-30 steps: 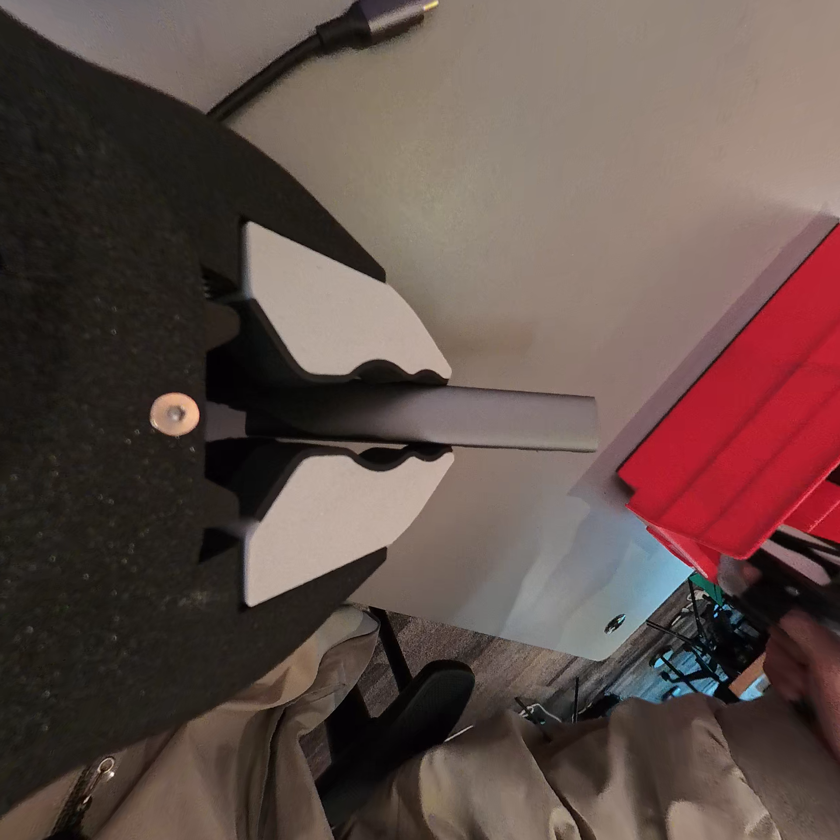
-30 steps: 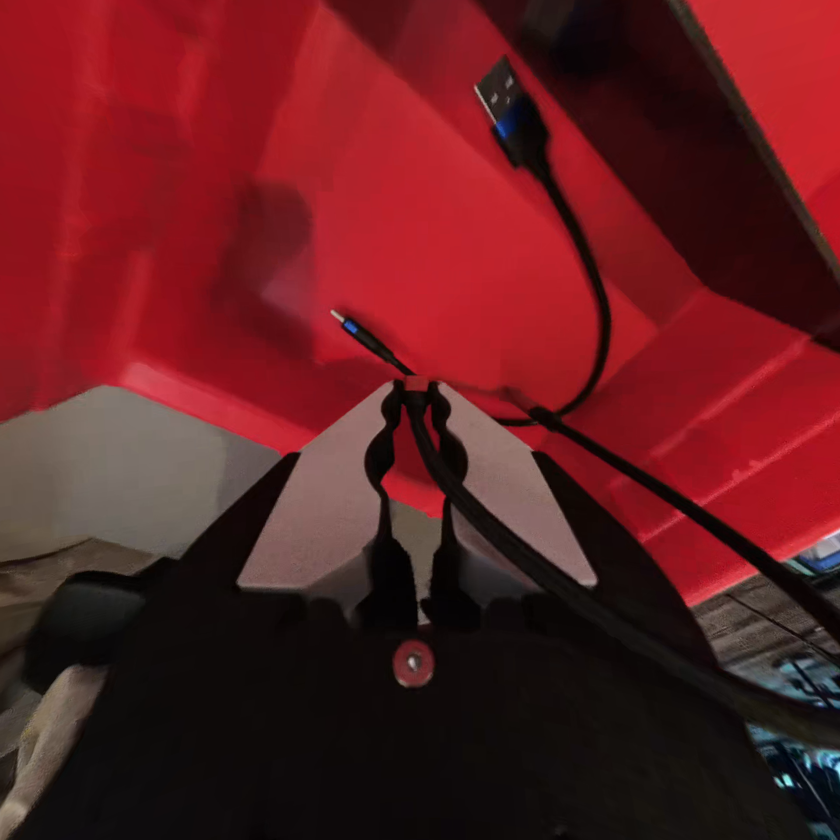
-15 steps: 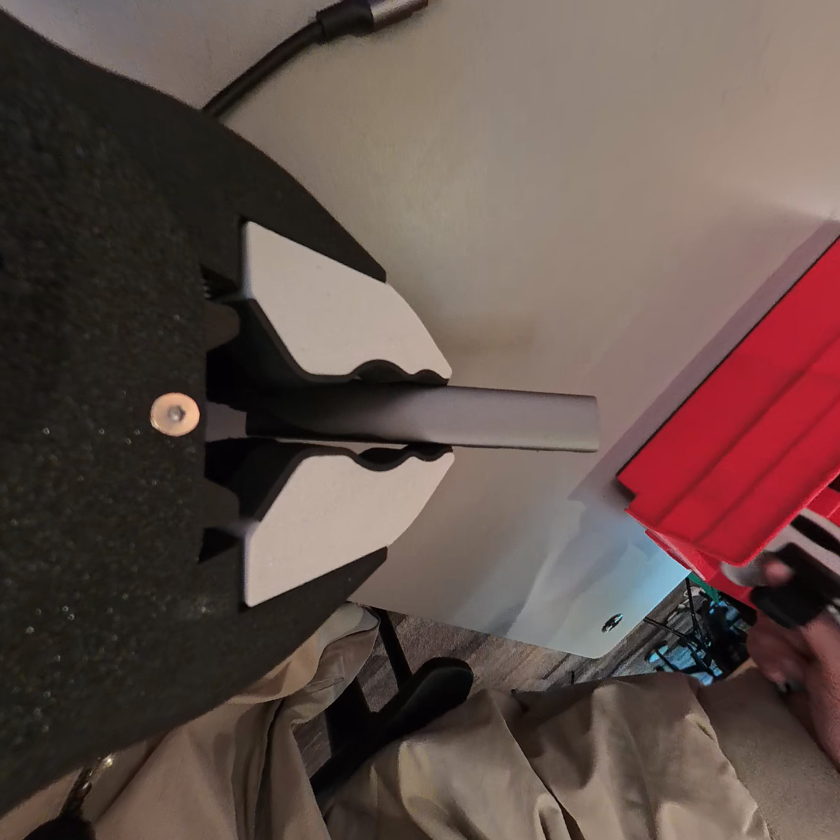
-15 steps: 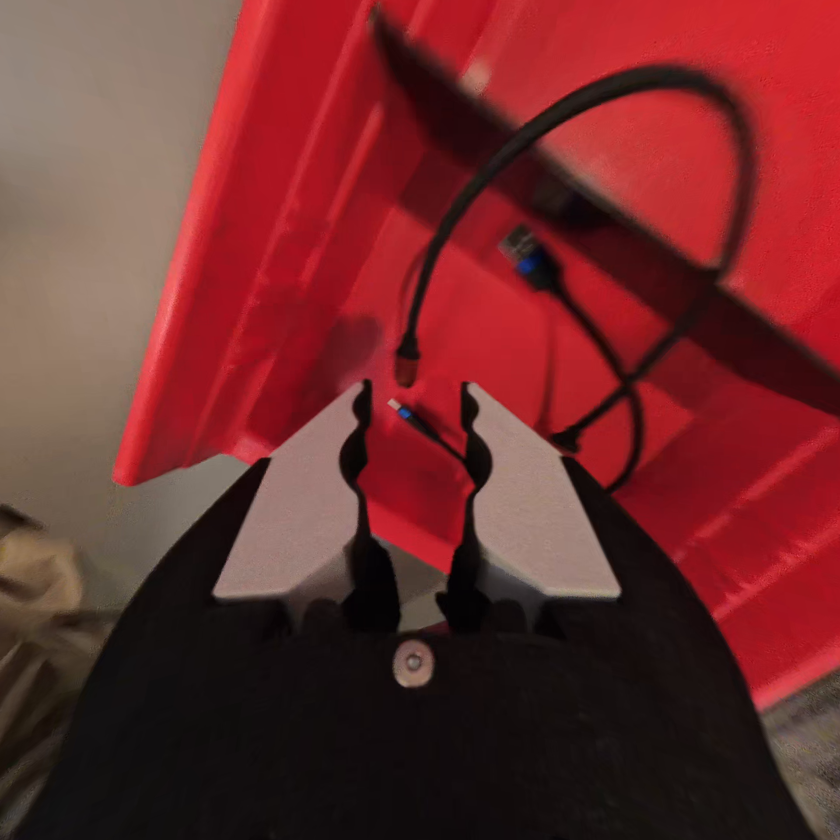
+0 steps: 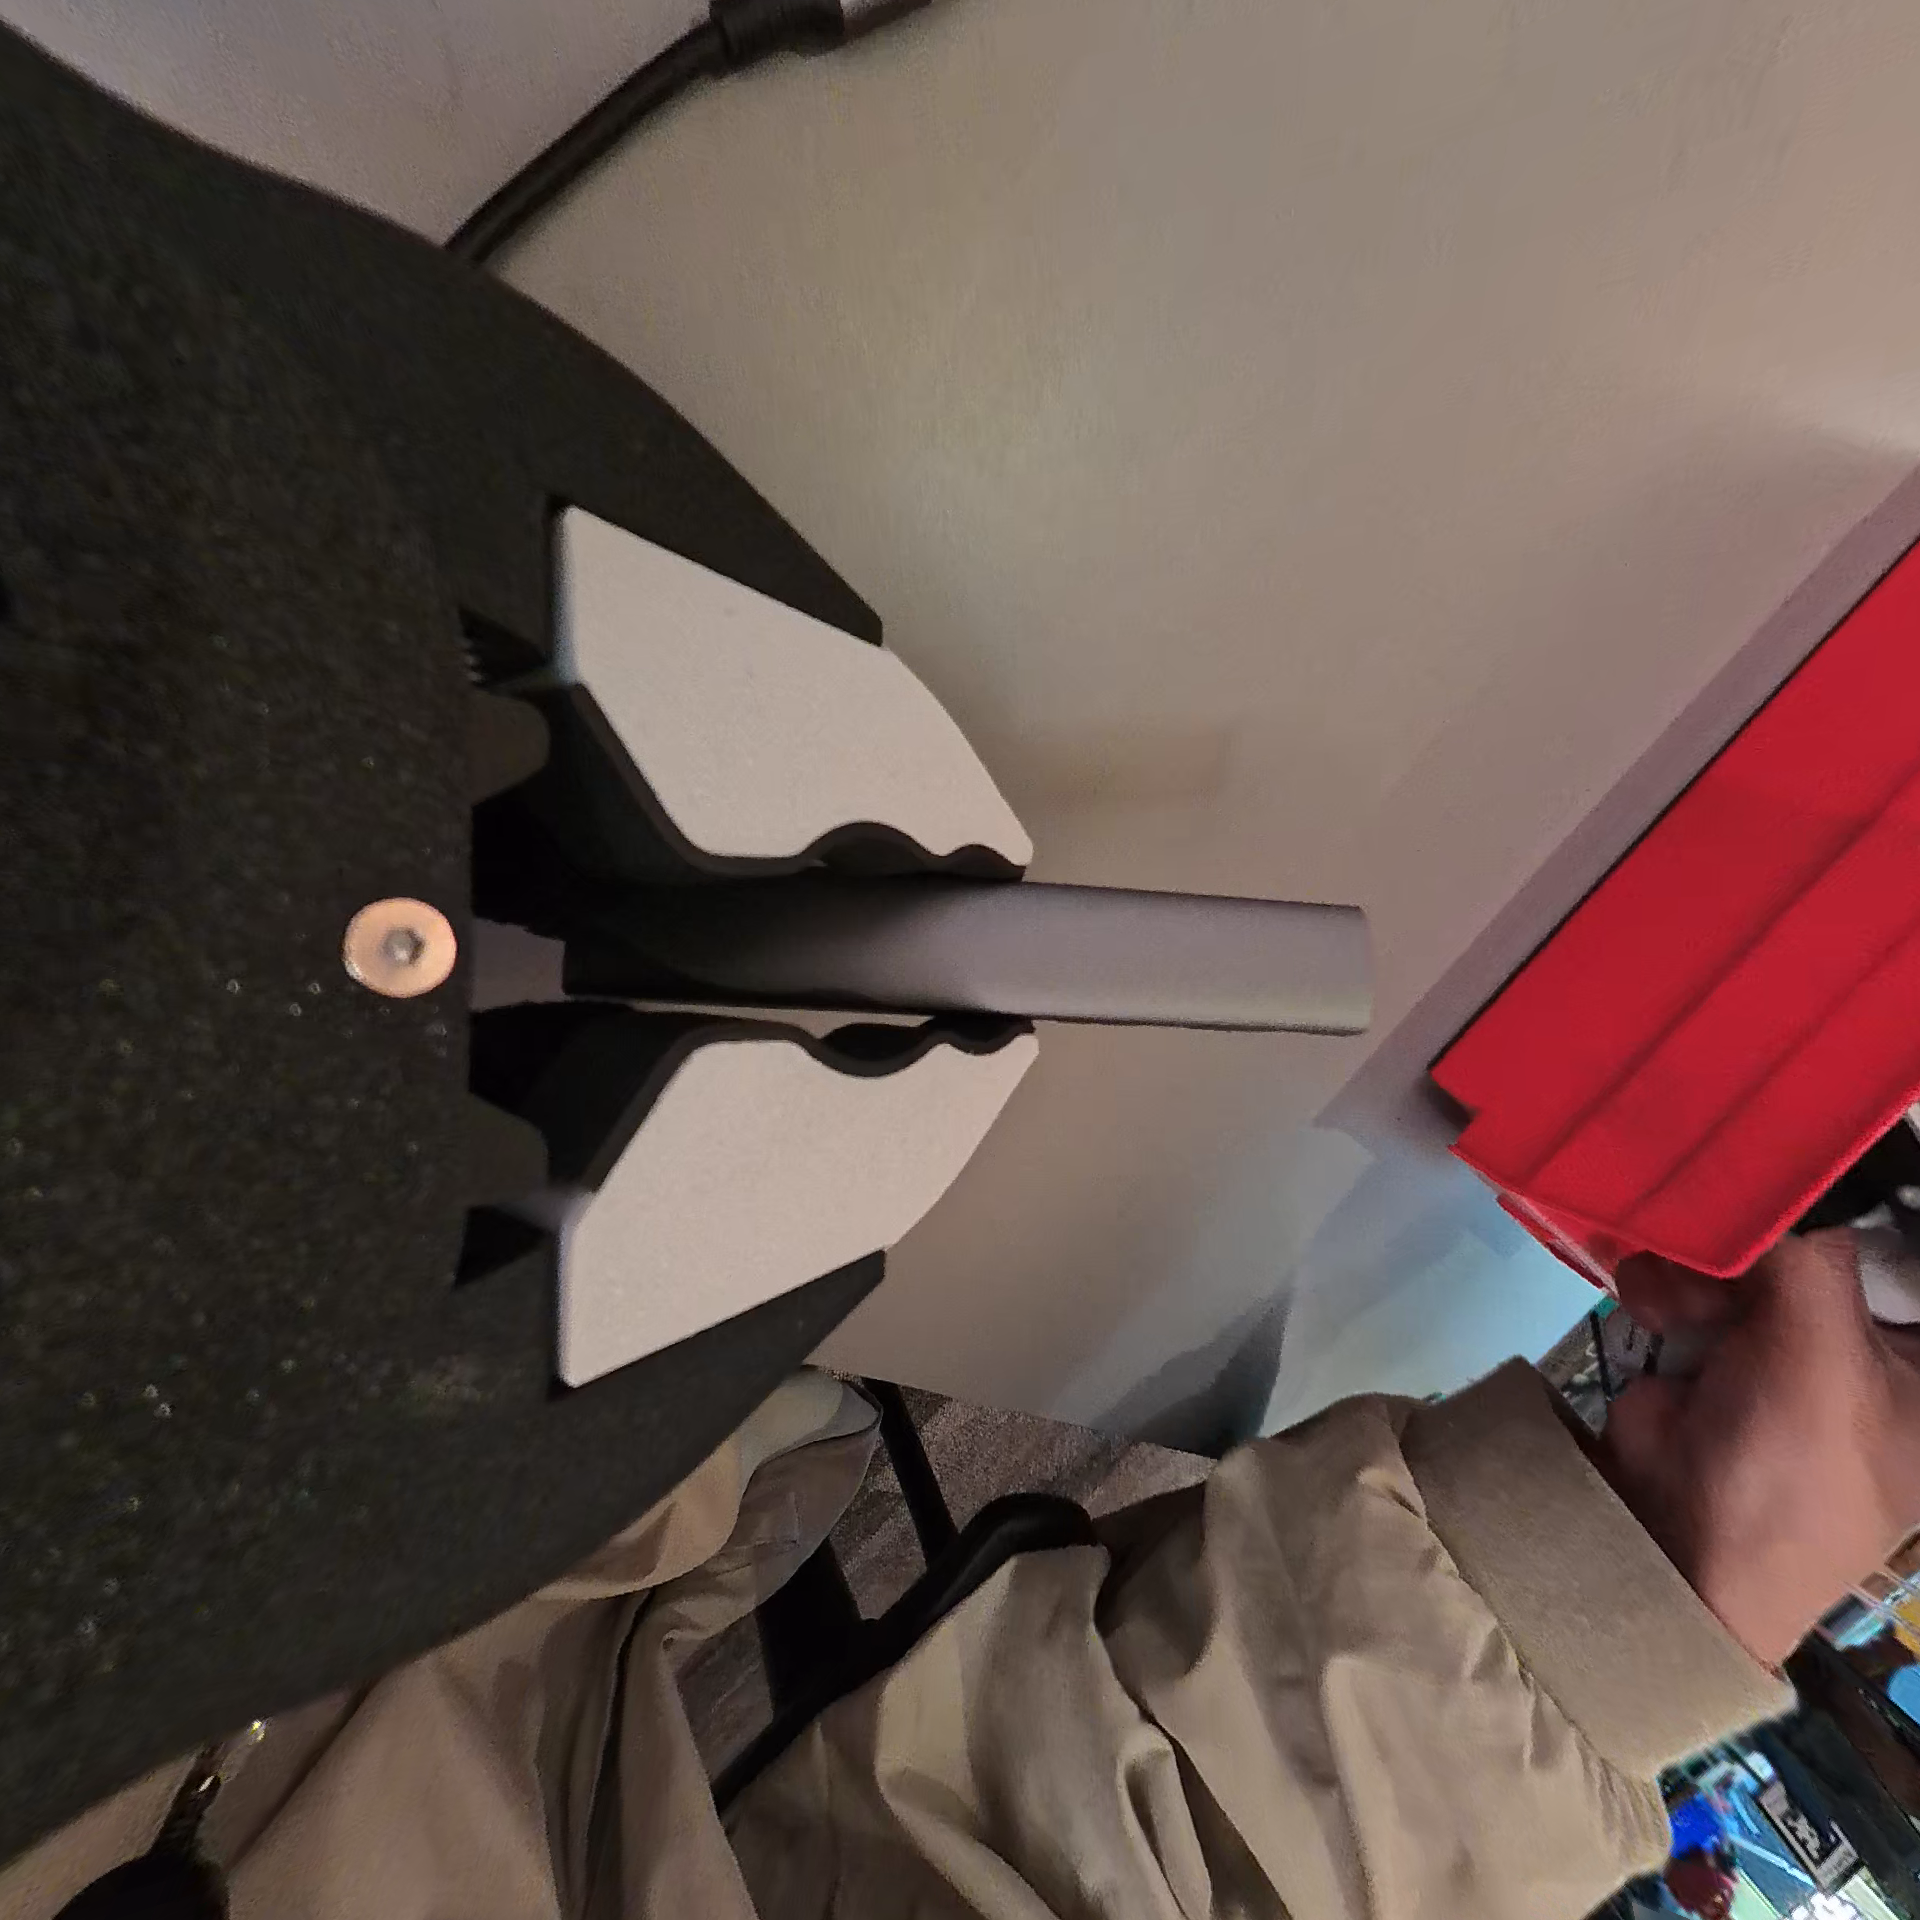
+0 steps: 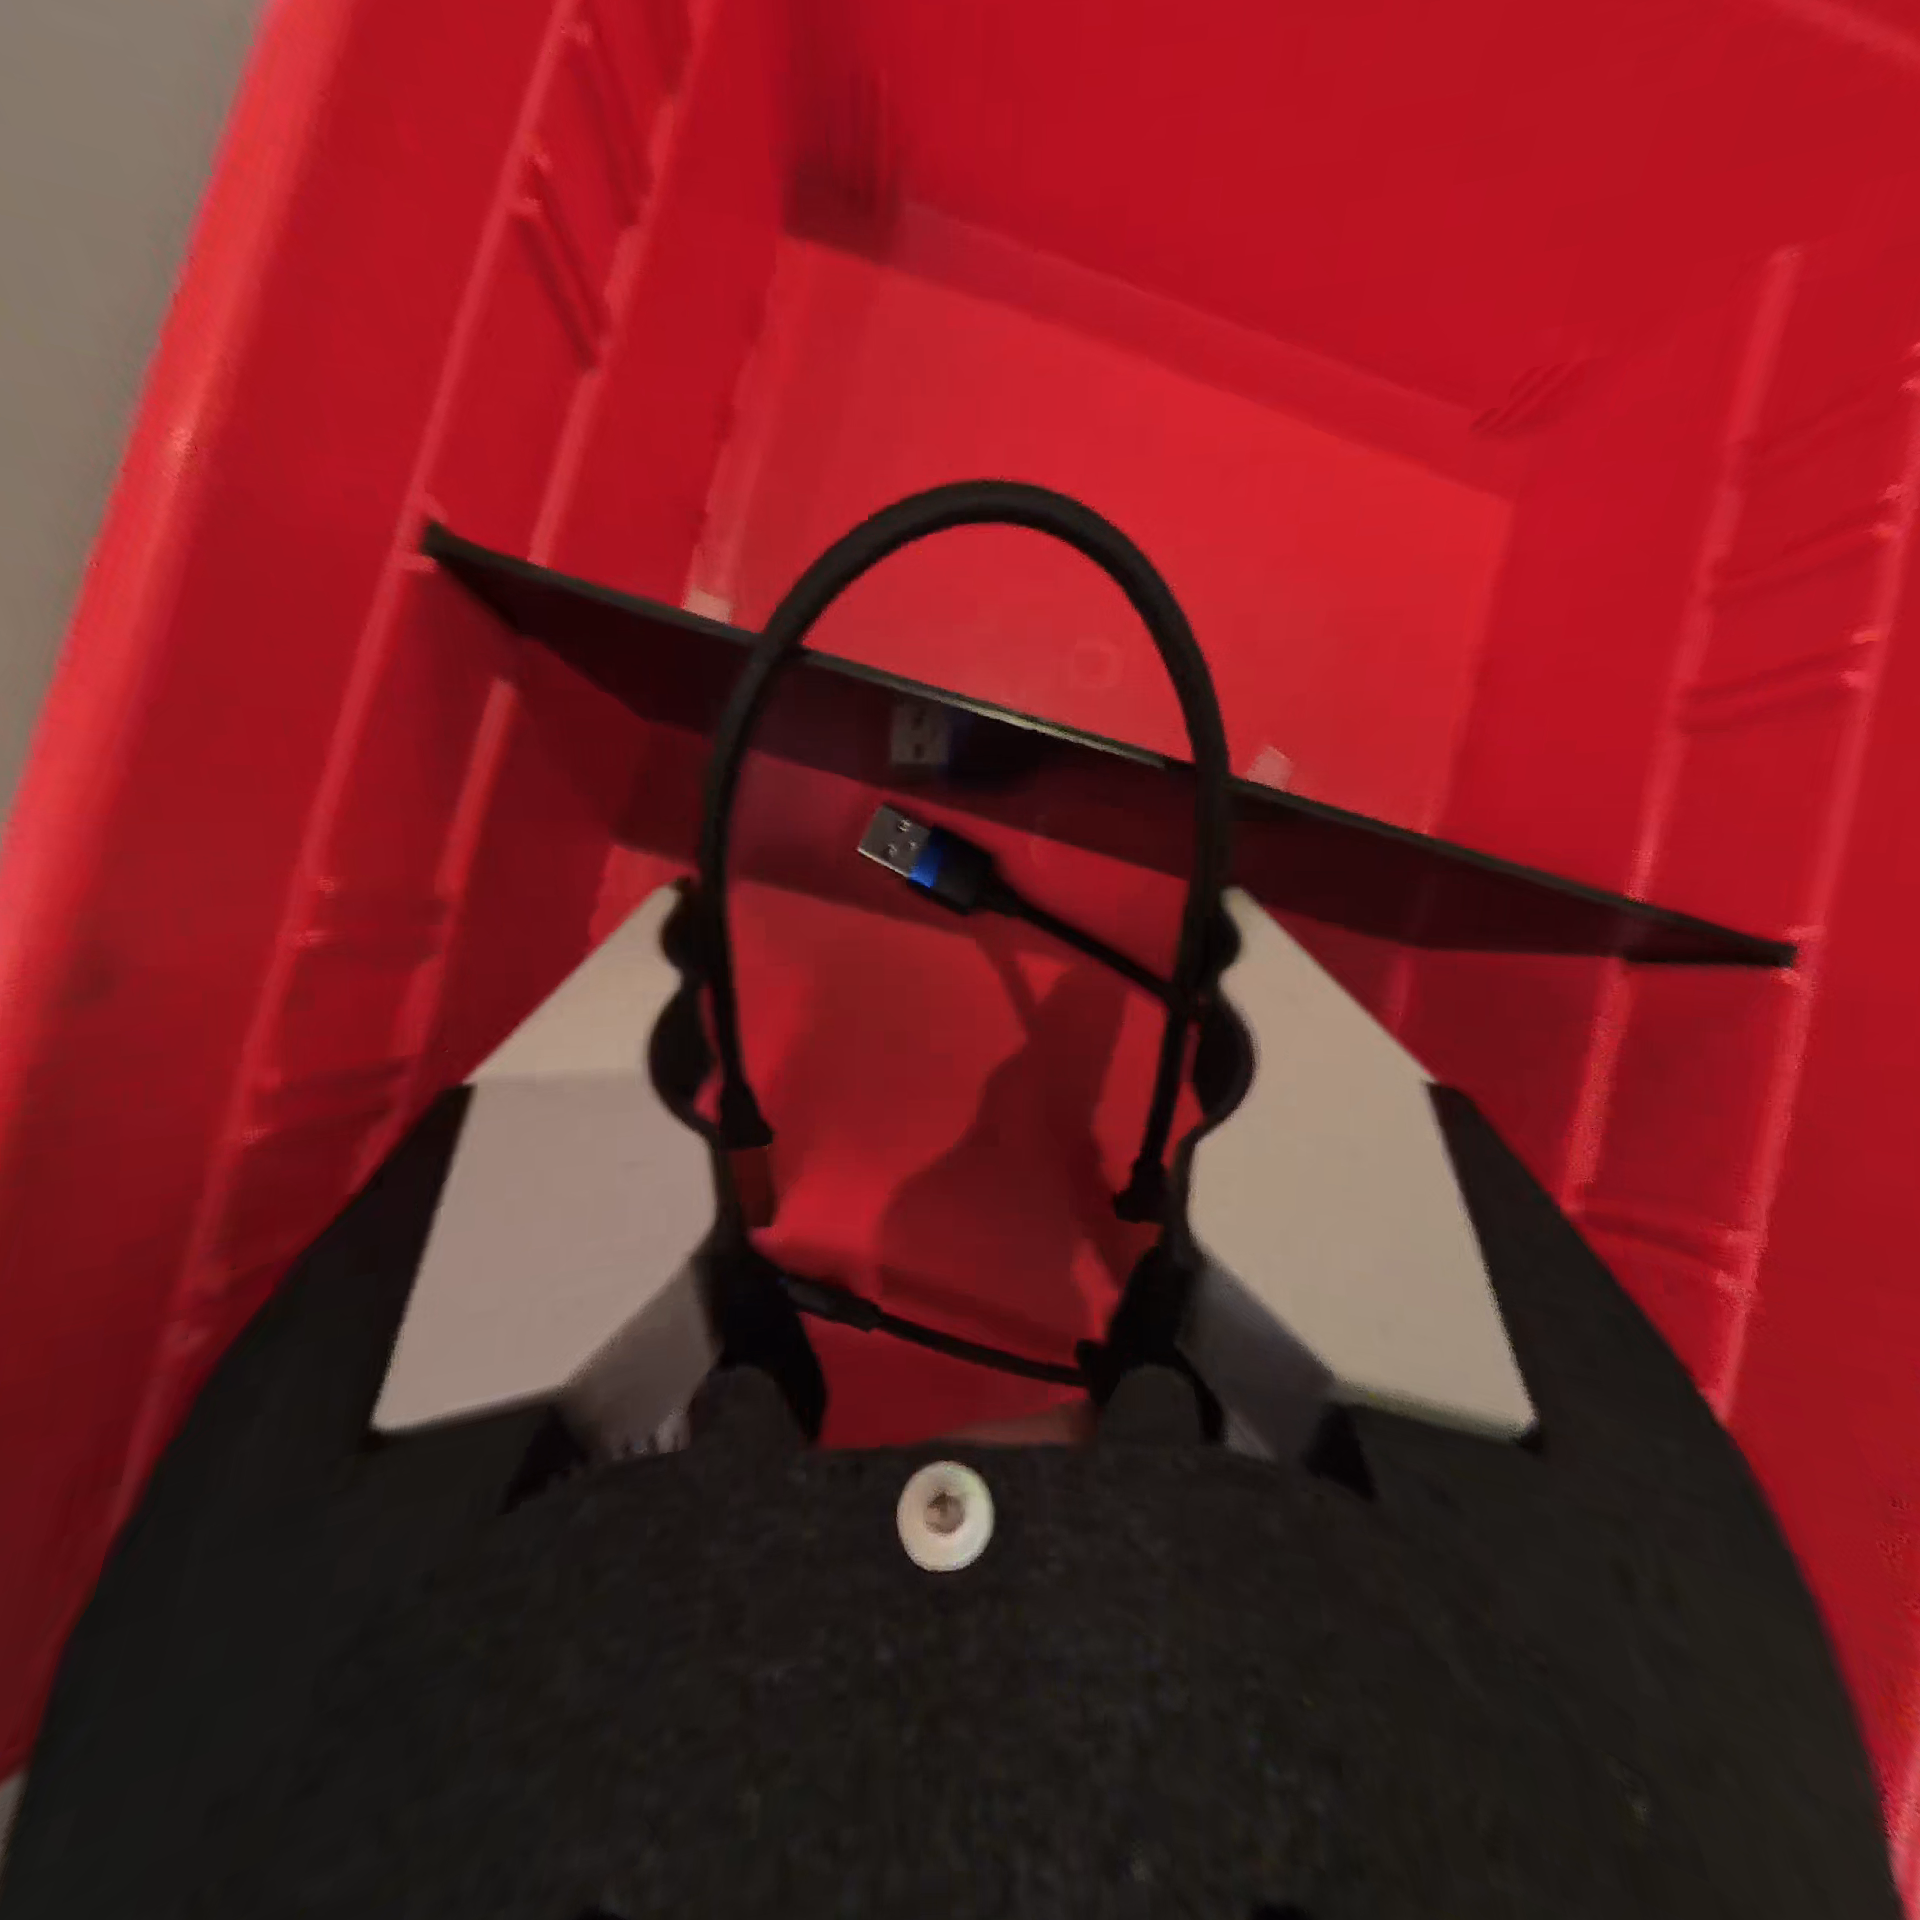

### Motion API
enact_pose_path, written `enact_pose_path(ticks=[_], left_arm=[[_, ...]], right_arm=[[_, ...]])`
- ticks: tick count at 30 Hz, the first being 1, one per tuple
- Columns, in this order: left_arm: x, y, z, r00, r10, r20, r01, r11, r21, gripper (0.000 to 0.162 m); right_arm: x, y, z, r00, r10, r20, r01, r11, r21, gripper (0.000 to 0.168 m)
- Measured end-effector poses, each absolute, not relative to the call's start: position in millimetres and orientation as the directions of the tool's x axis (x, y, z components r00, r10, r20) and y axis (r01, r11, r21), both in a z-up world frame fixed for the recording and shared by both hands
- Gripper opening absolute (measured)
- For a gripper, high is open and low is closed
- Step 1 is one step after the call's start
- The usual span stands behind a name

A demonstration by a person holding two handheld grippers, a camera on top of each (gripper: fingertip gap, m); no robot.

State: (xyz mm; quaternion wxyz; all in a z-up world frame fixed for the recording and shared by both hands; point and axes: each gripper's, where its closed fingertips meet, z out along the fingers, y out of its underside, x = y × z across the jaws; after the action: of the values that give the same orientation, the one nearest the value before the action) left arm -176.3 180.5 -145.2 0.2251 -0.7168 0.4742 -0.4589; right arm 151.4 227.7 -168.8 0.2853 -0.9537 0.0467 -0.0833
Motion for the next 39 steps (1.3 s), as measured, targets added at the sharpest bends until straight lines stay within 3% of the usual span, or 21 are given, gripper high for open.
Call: enact_pose_path(ticks=[1, 4, 7, 10, 13, 15, 18, 20, 24, 27, 29, 33, 36, 37, 38, 39], left_arm=[[-177, 180, -145, 0.129, -0.887, 0.443, -0.473, -0.448, -0.759, 0.023], [-178, 181, -143, 0.128, -0.887, 0.444, -0.468, -0.449, -0.761, 0.023], [-178, 182, -143, 0.129, -0.883, 0.452, -0.463, -0.457, -0.76, 0.023], [-178, 182, -143, 0.126, -0.883, 0.453, -0.465, -0.456, -0.759, 0.024], [-177, 180, -143, 0.124, -0.886, 0.447, -0.468, -0.449, -0.761, 0.024], [-176, 180, -142, 0.126, -0.888, 0.442, -0.465, -0.446, -0.764, 0.024], [-178, 183, -141, 0.139, -0.9, 0.413, -0.468, -0.427, -0.774, 0.023], [-181, 184, -140, 0.144, -0.92, 0.366, -0.473, -0.389, -0.791, 0.024], [-182, 189, -133, 0.145, -0.965, 0.217, -0.47, -0.261, -0.844, 0.024], [-180, 188, -125, 0.111, -0.994, 0.01, -0.473, -0.062, -0.879, 0.024], [-180, 186, -118, 0.084, -0.979, -0.186, -0.47, 0.125, -0.874, 0.024], [-181, 179, -104, 0.032, -0.803, -0.595, -0.445, 0.522, -0.728, 0.023], [-181, 172, -102, 0.02, -0.721, -0.692, -0.439, 0.616, -0.654, 0.024], [-180, 171, -101, 0.027, -0.716, -0.697, -0.439, 0.618, -0.652, 0.024], [-180, 170, -102, 0.029, -0.722, -0.691, -0.444, 0.61, -0.656, 0.023], [-180, 175, -103, 0.049, -0.724, -0.688, -0.47, 0.591, -0.656, 0.024]], right_arm=[[153, 226, -168, 0.979, -0.135, 0.152, -0.031, -0.838, -0.546, 0.075], [167, 216, -154, 0.943, -0.097, 0.317, 0.089, -0.847, -0.524, 0.012], [158, 206, -143, 0.901, 0.131, 0.413, 0.317, -0.849, -0.422, 0.01], [153, 185, -139, 0.794, 0.39, 0.466, 0.536, -0.811, -0.234, 0.007], [143, 167, -152, 0.773, 0.535, 0.34, 0.599, -0.793, -0.114, 0.007], [138, 173, -166, 0.785, 0.553, 0.279, 0.596, -0.797, -0.099, 0.01], [132, 181, -181, 0.85, 0.497, 0.176, 0.522, -0.84, -0.147, 0.049], [137, 186, -171, 0.895, 0.414, 0.167, 0.443, -0.872, -0.209, 0.063], [118, 199, -100, 0.961, 0.202, 0.187, 0.274, -0.766, -0.581, 0.064], [16, 189, -42, 0.937, 0.316, -0.148, 0.045, -0.531, -0.846, 0.054], [-45, 173, -35, 0.83, 0.421, -0.365, -0.091, -0.543, -0.835, 0.05], [-126, 151, -60, 0.604, 0.509, -0.613, -0.121, -0.702, -0.702, 0.058], [-162, 151, -76, 0.486, 0.51, -0.71, -0.123, -0.764, -0.633, 0.057], [-172, 148, -80, 0.465, 0.529, -0.71, -0.088, -0.77, -0.632, 0.042], [-177, 149, -83, 0.462, 0.549, -0.696, -0.065, -0.762, -0.644, 0.008], [-177, 154, -84, 0.482, 0.551, -0.681, -0.079, -0.747, -0.66, 0.008]])
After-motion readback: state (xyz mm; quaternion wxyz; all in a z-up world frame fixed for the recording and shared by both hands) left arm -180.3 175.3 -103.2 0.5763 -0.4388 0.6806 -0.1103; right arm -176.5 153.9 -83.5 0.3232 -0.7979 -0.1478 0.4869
